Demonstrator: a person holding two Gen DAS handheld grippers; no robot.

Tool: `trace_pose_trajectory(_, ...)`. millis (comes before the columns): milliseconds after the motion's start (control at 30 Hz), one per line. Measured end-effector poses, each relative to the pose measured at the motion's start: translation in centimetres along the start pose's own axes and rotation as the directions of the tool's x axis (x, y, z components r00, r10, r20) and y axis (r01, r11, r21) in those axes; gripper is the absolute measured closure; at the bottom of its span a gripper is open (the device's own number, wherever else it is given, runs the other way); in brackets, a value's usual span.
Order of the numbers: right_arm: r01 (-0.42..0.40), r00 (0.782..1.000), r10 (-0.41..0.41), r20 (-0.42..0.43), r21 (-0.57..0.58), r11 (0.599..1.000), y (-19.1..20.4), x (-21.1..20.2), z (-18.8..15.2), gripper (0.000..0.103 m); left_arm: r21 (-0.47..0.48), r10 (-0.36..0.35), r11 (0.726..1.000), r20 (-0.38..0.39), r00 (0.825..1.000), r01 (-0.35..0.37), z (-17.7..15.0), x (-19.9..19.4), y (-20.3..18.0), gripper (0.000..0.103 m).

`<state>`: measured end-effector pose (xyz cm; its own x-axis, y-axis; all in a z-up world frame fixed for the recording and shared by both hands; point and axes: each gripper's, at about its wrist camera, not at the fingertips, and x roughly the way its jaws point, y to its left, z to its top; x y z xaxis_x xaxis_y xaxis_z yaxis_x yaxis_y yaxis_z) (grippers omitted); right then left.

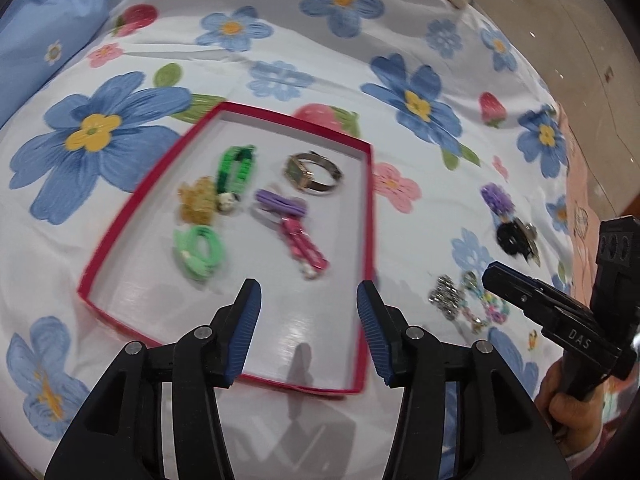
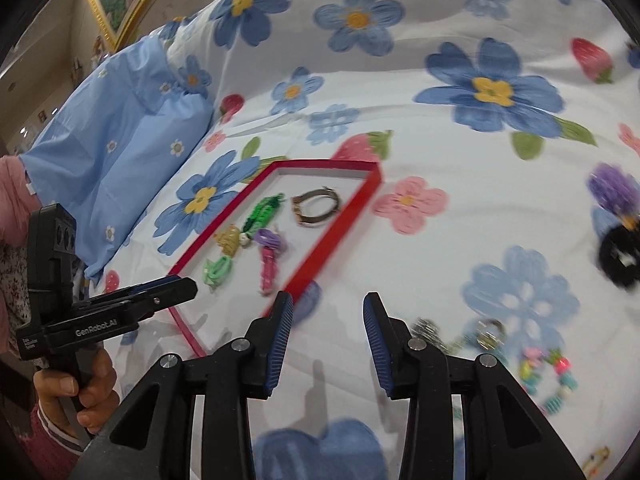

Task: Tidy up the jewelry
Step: 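Move both grippers back toward the silver chain and beaded bracelet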

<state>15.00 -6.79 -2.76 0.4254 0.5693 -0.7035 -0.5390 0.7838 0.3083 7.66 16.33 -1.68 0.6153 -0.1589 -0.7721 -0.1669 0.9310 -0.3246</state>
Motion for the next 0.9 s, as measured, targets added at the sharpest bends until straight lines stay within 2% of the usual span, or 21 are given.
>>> trace_pose_trajectory(200,0.053,0.998,-0.054,0.025,0.056,0.997,-3.3,-2.6,-1.4,0.059,0.056,-0.03,0.998,-0.015,0.999,0.031,-0.4,0.1,-2.7,0.054)
trace_pose_trajectory(533,0.143,0.988,-0.149,0.034,0.135,0.98,-8.3,-6.0,-3.9,0.059,0.146,-0.058,0.987,-0.071,0.996,0.068,-1.1,1.7,-6.7,0.054)
trace_pose_trajectory(900,0.193,0.98,-0.199,0.012,0.181,0.964,-11.7,-6.3,-5.5,0.059,0.238,-0.059,0.967,-0.148,0.987,0.093,-2.3,4.9,-10.3,0.054)
